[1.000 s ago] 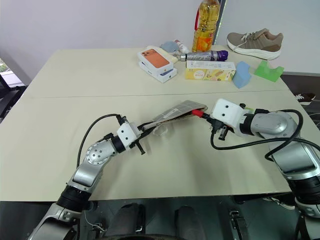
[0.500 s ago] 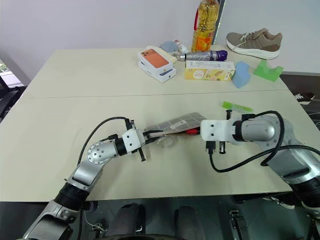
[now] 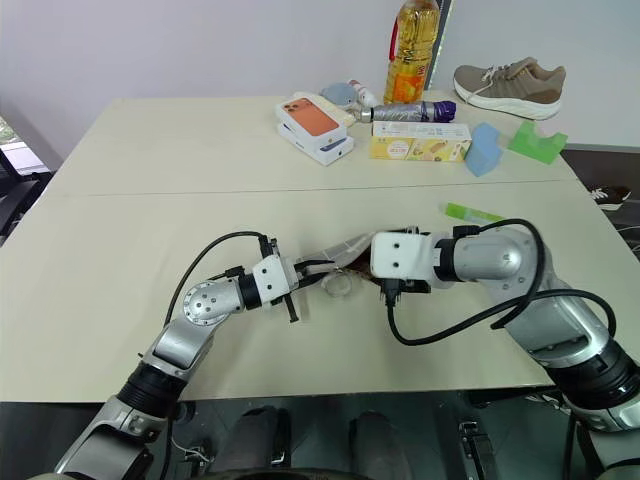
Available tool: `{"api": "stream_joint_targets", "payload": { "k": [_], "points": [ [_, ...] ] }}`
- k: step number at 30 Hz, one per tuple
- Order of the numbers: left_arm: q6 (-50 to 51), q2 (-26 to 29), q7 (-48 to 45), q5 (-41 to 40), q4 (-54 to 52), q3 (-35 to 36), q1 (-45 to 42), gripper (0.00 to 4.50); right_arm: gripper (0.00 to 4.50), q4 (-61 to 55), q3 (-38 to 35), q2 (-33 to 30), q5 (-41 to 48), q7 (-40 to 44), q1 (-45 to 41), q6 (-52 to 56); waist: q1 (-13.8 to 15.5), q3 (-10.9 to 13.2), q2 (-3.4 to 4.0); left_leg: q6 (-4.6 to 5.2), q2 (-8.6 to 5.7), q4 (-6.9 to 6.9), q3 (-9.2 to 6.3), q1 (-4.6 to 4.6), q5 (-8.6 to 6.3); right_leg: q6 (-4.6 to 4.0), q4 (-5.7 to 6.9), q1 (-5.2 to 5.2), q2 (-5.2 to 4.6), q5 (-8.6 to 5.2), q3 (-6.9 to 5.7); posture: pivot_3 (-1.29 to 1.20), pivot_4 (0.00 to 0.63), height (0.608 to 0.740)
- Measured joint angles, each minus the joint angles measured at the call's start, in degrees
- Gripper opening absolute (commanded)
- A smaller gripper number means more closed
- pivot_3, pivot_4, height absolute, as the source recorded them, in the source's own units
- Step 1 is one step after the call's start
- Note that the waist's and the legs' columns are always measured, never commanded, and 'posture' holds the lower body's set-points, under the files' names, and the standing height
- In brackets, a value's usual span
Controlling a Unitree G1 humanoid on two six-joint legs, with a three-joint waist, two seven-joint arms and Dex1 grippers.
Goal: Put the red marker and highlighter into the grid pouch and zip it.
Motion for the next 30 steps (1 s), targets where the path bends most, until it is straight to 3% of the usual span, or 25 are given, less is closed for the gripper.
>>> {"api": "stream_joint_targets", "payload": {
  "k": [4, 7, 9, 11, 17, 22, 30],
  "points": [
    [0.11, -0.18, 3.62, 1.71, 0.99, 0.69, -0.03, 0.0, 3.21, 0.62, -10.57, 1.98, 9.72, 0.03, 0.09, 6.66, 0.04, 0.0, 0.0, 0.0, 0.0, 0.0, -0.01, 0.02, 0.0, 0.0, 0.01, 0.03, -0.01, 0.0, 0.0, 0.0, 0.15, 0.74],
    [0.06, -0.22, 6.26, 3.56, 2.39, 0.81, -0.04, 0.0, 3.21, 6.24, -16.49, 1.94, 12.25, -1.88, 0.3, 8.81, 0.04, 0.0, 0.0, 0.03, -0.02, 0.02, 0.0, 0.02, 0.0, 0.0, 0.0, 0.04, -0.03, 0.01, 0.0, 0.0, 0.15, 0.74],
    [0.04, -0.21, 8.25, 4.95, 3.04, 0.96, -0.09, 0.0, 3.78, 12.52, -18.13, 1.83, 12.26, -3.73, 0.3, 9.16, -0.04, 0.0, 0.0, 0.06, -0.03, 0.03, 0.02, 0.03, 0.01, 0.01, 0.01, 0.04, -0.04, 0.02, 0.01, 0.0, 0.15, 0.74],
    [0.04, -0.21, 10.33, 6.11, 3.86, 1.33, -0.25, 0.0, 4.43, 20.6, -18.14, 1.76, 11.05, -6.41, -0.16, 8.84, -0.16, 0.0, 0.0, 0.08, -0.02, 0.02, 0.03, 0.05, 0.02, 0.01, 0.04, 0.02, -0.04, 0.03, 0.04, 0.0, 0.15, 0.74],
    [0.13, -0.2, 12.36, 7.13, 5.22, 2.41, -0.91, 0.0, 4.43, 49.46, -12.09, 4.98, 3.04, -14.97, -10.05, -0.25, -0.59, -0.01, 0.04, 0.07, -0.01, 0.0, 0.16, 0.13, 0.04, 0.0, 0.13, -0.03, 0.05, 0.03, 0.15, 0.0, 0.15, 0.74],
    [0.1, -0.6, 12.37, 7.13, 5.75, 2.33, -1.1, 0.0, 4.43, 73.72, -7.7, 8.95, -1.2, -16.53, -22.19, -11.9, -0.29, 0.03, 0.1, 0.07, -0.02, -0.03, 0.24, 0.06, 0.04, 0.0, 0.08, -0.12, 0.03, 0.03, 0.18, 0.0, 0.15, 0.74],
    [0.37, -0.54, 12.68, 7.14, 5.34, 2.53, -0.76, 0.0, 4.43, 99.23, -6.59, 11.94, -4.92, -18.14, -34.4, -17.43, -0.15, 0.03, 0.11, 0.07, 0.02, -0.09, 0.29, 0.02, 0.05, 0.0, -0.03, -0.12, -0.07, 0.03, 0.17, 0.0, 0.15, 0.74]
  ]
}}
